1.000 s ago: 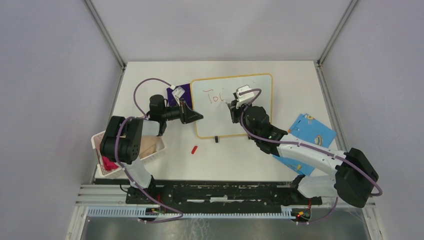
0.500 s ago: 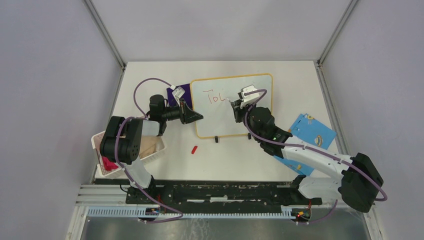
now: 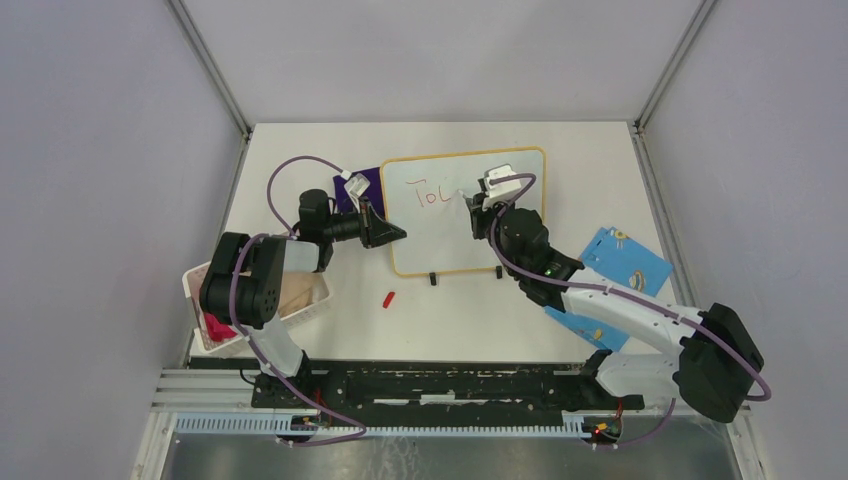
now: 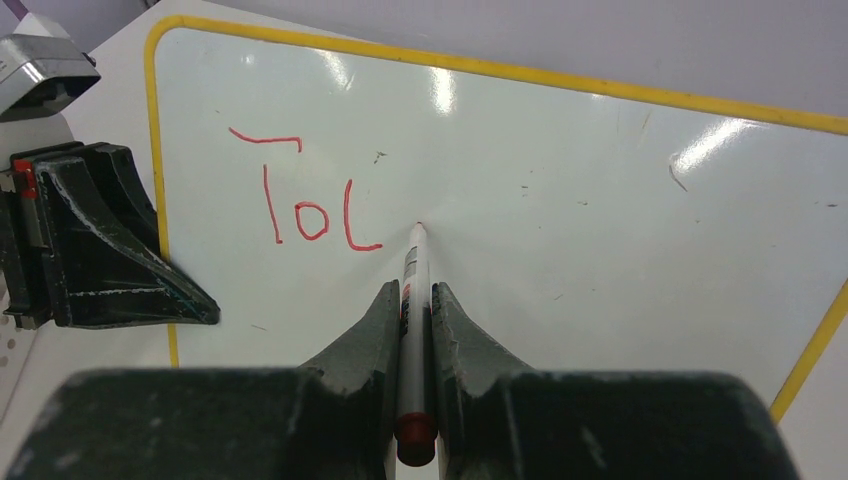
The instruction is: Write a sentence on the whiteboard
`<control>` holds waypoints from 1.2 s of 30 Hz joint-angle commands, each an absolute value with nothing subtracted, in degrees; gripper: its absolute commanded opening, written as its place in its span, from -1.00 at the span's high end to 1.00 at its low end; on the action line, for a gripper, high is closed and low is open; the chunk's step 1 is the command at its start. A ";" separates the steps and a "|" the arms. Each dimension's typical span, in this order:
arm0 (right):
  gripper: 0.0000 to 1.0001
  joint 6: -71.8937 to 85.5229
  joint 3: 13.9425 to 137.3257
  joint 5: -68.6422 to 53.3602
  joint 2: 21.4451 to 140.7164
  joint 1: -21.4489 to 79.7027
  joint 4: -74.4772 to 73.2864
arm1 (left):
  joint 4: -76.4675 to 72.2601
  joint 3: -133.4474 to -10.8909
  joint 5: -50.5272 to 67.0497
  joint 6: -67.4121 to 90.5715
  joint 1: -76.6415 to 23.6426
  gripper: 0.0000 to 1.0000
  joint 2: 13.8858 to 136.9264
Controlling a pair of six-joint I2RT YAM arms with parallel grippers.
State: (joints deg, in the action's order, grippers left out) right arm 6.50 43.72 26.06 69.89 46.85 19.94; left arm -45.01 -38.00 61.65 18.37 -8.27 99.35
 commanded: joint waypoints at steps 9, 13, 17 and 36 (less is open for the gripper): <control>1.00 5.58 48.43 24.03 71.84 46.63 22.09 | -42.20 -38.42 57.58 13.45 -8.26 0.96 98.61; 1.00 6.01 47.75 22.93 71.98 46.53 21.80 | -42.17 -38.51 57.65 13.45 -8.26 0.96 98.62; 1.00 6.51 46.64 22.04 71.83 46.58 21.56 | -42.12 -38.57 57.65 13.57 -8.26 0.96 98.61; 1.00 6.96 42.91 25.45 69.66 46.48 19.30 | -41.94 -38.41 57.54 13.37 -8.27 0.96 98.22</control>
